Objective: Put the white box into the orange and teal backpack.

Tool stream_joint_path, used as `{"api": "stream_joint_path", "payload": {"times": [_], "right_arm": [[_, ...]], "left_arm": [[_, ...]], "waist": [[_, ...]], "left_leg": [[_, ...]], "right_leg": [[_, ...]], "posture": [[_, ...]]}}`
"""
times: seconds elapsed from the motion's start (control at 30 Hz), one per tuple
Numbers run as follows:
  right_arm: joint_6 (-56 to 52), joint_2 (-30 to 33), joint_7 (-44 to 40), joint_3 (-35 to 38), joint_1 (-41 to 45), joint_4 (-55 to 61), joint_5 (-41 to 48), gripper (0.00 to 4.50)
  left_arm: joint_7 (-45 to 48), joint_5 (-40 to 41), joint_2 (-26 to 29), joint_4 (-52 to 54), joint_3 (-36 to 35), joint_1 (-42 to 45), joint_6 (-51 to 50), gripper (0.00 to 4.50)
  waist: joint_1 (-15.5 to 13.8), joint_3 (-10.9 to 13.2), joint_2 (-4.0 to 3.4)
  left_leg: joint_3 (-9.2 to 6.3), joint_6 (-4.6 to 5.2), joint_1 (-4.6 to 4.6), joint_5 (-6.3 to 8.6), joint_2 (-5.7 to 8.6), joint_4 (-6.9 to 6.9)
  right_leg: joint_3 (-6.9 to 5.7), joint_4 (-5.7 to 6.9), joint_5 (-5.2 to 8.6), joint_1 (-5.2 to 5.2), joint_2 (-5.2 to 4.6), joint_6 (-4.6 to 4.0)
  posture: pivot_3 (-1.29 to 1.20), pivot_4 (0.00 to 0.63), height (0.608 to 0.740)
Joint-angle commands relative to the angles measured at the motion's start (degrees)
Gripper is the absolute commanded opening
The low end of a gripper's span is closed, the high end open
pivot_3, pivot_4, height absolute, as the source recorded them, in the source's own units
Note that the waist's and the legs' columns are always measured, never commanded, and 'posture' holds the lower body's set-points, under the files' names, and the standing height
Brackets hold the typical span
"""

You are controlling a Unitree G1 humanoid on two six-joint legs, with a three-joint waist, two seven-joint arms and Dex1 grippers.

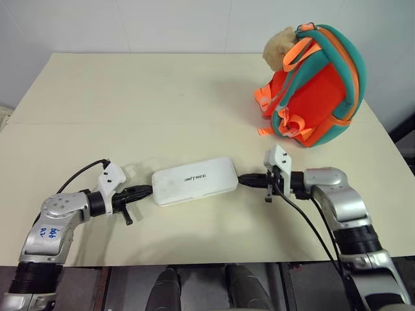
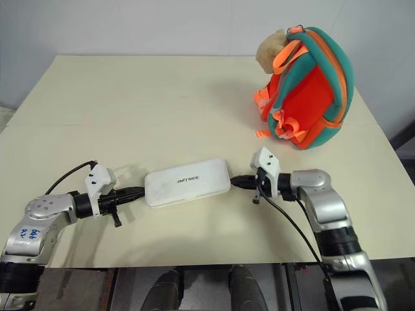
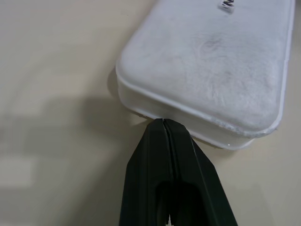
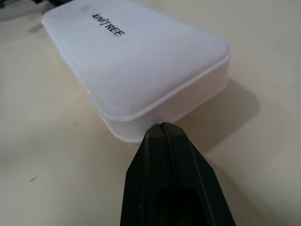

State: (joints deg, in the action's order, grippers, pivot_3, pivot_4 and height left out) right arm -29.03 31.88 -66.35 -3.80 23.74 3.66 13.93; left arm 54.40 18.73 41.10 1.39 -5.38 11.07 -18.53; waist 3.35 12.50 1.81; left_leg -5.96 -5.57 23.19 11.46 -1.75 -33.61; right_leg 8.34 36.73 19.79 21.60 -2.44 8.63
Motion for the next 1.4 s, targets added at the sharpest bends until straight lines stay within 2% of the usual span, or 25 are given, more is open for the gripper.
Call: {"api": "stream_joint_path", "payload": {"times": [0.03,0.37,0.53,0.73,0.83,1.0,1.1,1.23,1.4], "right_arm": [[-3.2,0.1,0.8,-0.3,-2.1,8.4,4.5,0.0],[-4.2,3.7,2.6,-0.2,-8.4,12.3,4.3,0.0],[-0.3,5.1,2.4,-0.2,-7.2,6.8,2.6,0.0],[-2.9,8.2,-1.2,2.4,-6.4,7.0,7.3,0.0],[-4.1,11.5,-2.5,5.2,-7.7,7.7,9.9,0.58],[-8.7,16.9,-3.7,9.6,-8.1,8.5,14.6,2.28],[-14.9,18.7,-2.4,11.9,-6.5,9.5,18.6,3.21],[-31.2,20.3,1.8,15.7,-2.3,11.7,28.3,4.49],[-45.4,17.3,10.8,18.5,2.3,15.6,37.2,4.5]], "left_arm": [[3.1,0.3,-1.8,1.0,3.9,2.1,2.0,0.03],[5.1,-0.6,-2.8,-0.3,5.6,4.2,2.0,0.03],[4.0,-2.0,-2.2,-0.5,5.4,4.7,1.8,0.03],[4.3,-1.0,-0.2,-0.5,3.6,5.0,-1.6,0.03],[4.7,-0.4,2.7,0.3,2.1,4.1,-5.4,0.62],[5.7,2.3,6.4,-1.8,-0.1,5.8,-12.4,2.19],[7.2,6.8,7.0,-2.4,-1.2,9.4,-20.3,3.11],[11.0,11.9,8.5,-2.3,-0.6,12.5,-28.6,4.38],[11.7,15.2,9.2,-4.8,-0.2,15.4,-37.2,4.48]], "waist": [[-0.1,0.0,0.0],[-0.3,0.0,0.01],[-0.3,0.0,0.01],[-0.3,0.0,0.01],[-0.3,0.0,0.02],[-0.1,0.0,0.01],[-0.1,0.0,0.02],[-0.1,0.0,0.02],[-0.1,0.0,0.02]], "left_leg": [[0.02,0.0,0.0,0.0,0.0,0.0],[0.01,0.01,0.04,0.0,0.0,0.0],[0.02,0.02,0.05,0.01,0.0,0.01],[0.01,0.02,0.05,0.01,0.0,-0.01],[0.01,0.03,0.07,0.02,0.0,0.05],[0.02,0.04,0.05,0.03,-0.02,0.07],[0.02,0.04,0.06,0.03,-0.01,0.04],[0.02,0.04,0.09,0.03,-0.01,0.03],[0.01,0.03,0.08,0.05,-0.04,0.32]], "right_leg": [[0.03,0.0,0.0,0.0,-0.01,0.0],[0.01,-0.14,0.0,-0.02,-0.01,0.0],[0.01,-0.21,-0.01,-0.04,-0.01,0.02],[0.01,-0.22,-0.02,-0.06,-0.02,0.04],[0.01,-0.25,-0.01,-0.04,-0.01,0.04],[0.01,-0.26,0.01,-0.03,-0.01,0.01],[0.01,-0.25,0.02,-0.03,0.0,-0.01],[0.01,-0.27,0.02,-0.02,-0.01,-0.01],[0.0,-0.28,0.09,0.12,0.0,-0.08]], "posture": [[0.0,0.15,0.74],[0.0,0.15,0.74],[0.0,0.15,0.74],[0.0,0.15,0.74],[0.0,0.15,0.74],[0.0,0.15,0.74],[0.0,0.15,0.74],[0.0,0.15,0.74],[0.0,0.15,0.74]]}}
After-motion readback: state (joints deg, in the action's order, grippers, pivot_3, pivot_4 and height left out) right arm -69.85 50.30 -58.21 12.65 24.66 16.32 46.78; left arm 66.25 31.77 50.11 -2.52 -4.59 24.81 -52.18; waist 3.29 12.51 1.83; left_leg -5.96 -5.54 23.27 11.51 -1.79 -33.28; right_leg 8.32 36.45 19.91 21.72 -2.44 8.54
